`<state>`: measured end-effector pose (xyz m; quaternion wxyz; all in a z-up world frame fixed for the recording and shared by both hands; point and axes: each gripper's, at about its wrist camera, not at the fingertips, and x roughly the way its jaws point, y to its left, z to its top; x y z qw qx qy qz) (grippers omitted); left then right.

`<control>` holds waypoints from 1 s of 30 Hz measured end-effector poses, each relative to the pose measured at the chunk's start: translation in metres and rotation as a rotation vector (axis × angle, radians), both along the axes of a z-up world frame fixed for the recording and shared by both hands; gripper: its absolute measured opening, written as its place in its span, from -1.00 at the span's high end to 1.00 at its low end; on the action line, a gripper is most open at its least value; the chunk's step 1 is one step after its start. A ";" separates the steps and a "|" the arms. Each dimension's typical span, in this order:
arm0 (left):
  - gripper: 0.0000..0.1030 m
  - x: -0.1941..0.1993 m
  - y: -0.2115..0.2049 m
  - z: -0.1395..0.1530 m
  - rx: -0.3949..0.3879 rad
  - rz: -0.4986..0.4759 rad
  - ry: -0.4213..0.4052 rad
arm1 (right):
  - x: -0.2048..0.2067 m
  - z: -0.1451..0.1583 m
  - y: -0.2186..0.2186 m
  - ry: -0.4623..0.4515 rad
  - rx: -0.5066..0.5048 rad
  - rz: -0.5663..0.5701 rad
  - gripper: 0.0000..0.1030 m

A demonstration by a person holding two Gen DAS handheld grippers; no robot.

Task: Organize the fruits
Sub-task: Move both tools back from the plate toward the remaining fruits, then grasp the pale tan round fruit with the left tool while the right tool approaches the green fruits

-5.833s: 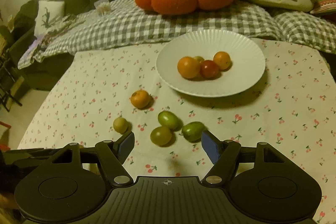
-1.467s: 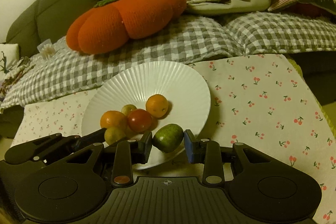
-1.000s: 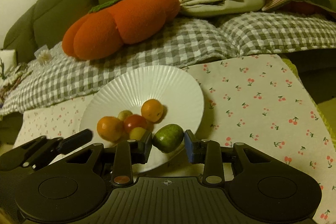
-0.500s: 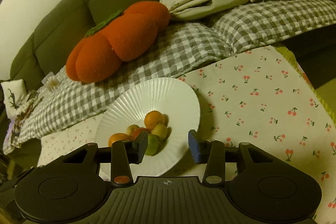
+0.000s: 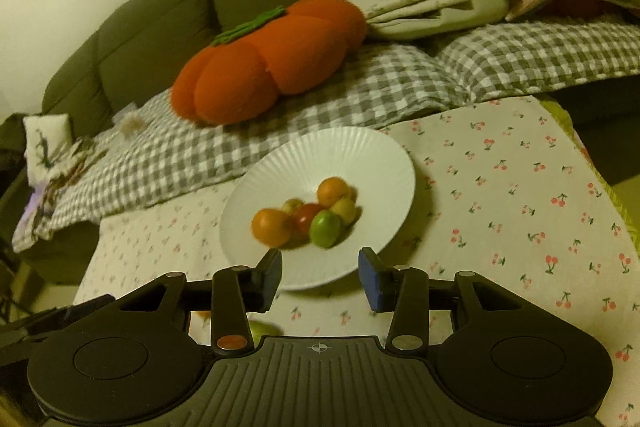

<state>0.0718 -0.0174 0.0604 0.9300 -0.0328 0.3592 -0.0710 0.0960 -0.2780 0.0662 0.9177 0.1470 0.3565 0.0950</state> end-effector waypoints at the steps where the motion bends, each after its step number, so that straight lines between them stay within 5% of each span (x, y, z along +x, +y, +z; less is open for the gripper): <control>1: -0.11 -0.003 0.001 -0.001 0.000 0.003 0.007 | -0.003 0.001 0.001 -0.001 -0.001 0.008 0.19; 18: -0.08 -0.008 -0.006 -0.043 0.036 0.022 0.070 | -0.022 -0.008 0.033 0.040 -0.048 0.127 0.03; 30: 0.13 0.005 -0.016 -0.065 0.060 0.019 0.100 | -0.023 -0.021 0.044 0.080 -0.087 0.146 -0.02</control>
